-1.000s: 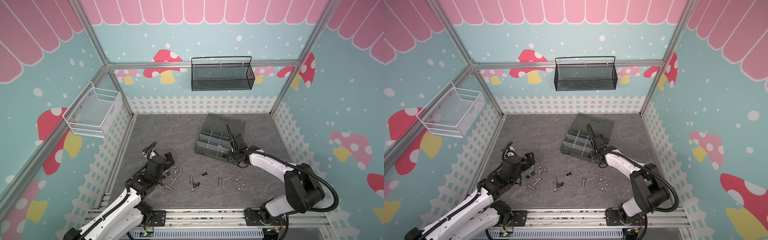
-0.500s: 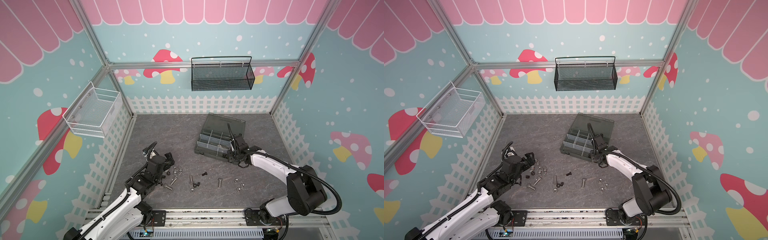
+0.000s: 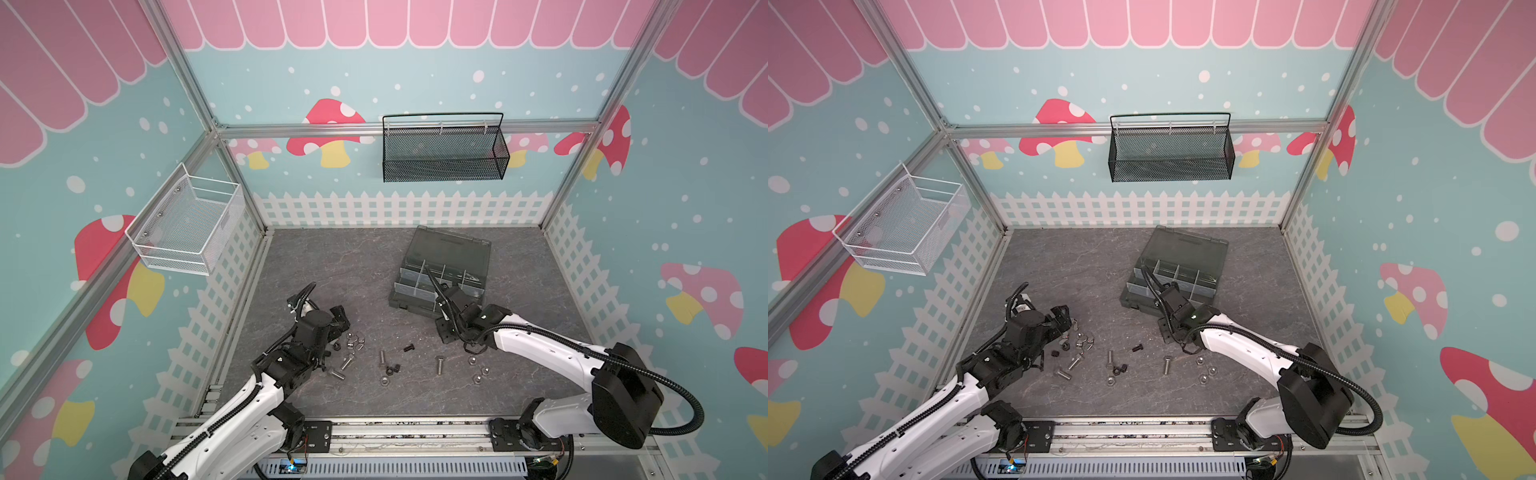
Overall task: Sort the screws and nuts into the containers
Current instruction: 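Lower the right gripper onto the last black bolt beside the organizer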
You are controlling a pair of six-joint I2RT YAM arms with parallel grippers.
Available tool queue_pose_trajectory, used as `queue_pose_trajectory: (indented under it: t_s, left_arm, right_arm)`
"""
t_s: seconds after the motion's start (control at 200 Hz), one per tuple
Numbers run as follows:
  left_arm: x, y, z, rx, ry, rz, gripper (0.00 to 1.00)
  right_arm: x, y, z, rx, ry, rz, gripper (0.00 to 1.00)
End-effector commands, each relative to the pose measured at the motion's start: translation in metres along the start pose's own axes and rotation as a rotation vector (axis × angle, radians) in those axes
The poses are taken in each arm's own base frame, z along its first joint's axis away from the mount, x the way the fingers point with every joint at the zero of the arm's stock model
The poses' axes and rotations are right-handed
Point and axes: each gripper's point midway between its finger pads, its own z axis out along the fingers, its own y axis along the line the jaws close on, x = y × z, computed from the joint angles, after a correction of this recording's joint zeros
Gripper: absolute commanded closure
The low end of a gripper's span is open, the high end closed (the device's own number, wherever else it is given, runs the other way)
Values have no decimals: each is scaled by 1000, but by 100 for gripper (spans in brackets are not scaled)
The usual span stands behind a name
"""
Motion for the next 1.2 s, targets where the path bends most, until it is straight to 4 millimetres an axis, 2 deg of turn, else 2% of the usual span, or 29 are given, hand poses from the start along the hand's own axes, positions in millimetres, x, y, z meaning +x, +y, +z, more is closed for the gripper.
queue_pose_trajectory:
  t_s: [0.0,0.24,0.54,0.776,1.036,1.196]
  left_arm:
    - [-8,-7,-2,18,-15,-32,1]
    - [-4,-4,0,18,-9,-45,1]
    - [-6,0,-4,13,-19,-41,1]
    - [-6,6,-6,3,-31,-46,1]
    - [-5,6,-5,3,-22,-45,1]
    - [-6,6,-5,1,-22,-46,1]
  right_arm:
    - [17,16,2,-34,61,-5,49]
    - [33,53,11,-94,107,-66,48]
    - [47,83,33,-106,183,-174,44]
    - [50,84,52,-59,218,-204,45]
    - [38,81,71,12,214,-197,47]
    - [30,79,79,27,212,-185,53]
